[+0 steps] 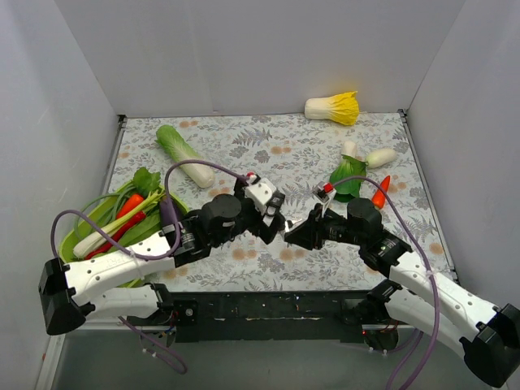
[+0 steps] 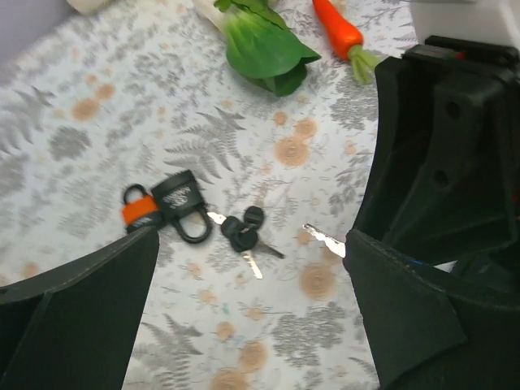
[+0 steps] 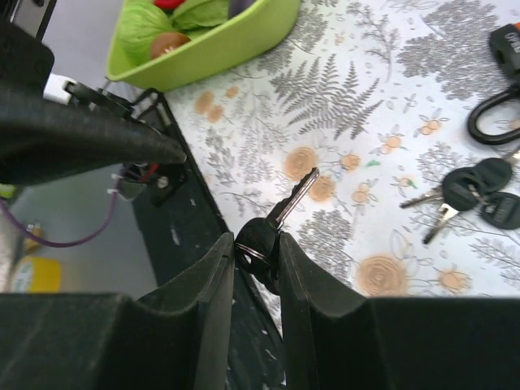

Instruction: Unlock with the key

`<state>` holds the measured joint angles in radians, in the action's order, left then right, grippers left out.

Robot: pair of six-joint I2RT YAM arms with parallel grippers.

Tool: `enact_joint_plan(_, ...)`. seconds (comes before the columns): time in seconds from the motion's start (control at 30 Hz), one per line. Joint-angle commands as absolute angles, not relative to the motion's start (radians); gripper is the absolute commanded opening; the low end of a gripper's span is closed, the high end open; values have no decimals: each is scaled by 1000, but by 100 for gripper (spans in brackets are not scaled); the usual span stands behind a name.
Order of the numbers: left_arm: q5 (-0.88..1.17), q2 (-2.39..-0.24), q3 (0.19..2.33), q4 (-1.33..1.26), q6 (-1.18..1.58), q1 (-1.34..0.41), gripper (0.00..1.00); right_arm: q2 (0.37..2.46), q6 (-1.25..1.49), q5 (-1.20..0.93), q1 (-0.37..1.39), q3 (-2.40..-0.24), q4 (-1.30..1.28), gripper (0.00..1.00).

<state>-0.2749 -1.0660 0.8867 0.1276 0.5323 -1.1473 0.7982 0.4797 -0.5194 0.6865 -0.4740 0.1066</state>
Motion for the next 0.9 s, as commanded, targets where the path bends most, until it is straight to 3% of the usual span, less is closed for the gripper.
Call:
enact_joint_plan(0.0,112,-1095,897,117,1052,-1002,98,752,298,-451,683,-532,34,1)
enact_joint_plan(0.27,564,-1104,732,-308,1688,-789,96,727,252,-517,686,-548,55,1)
enact_joint_plan(0.5,535,-1117,747,-186,1660,-765,93,756,255,-558,710,-581,77,1)
enact_joint_plan(0.73,595,-1160,690,-290,1733,-765,72,781,259,-555,735,-598,107,1)
enact_joint_plan(0.87,581,-1177,703,-267,1721,-765,68,788,265,-555,745,-609,123,1)
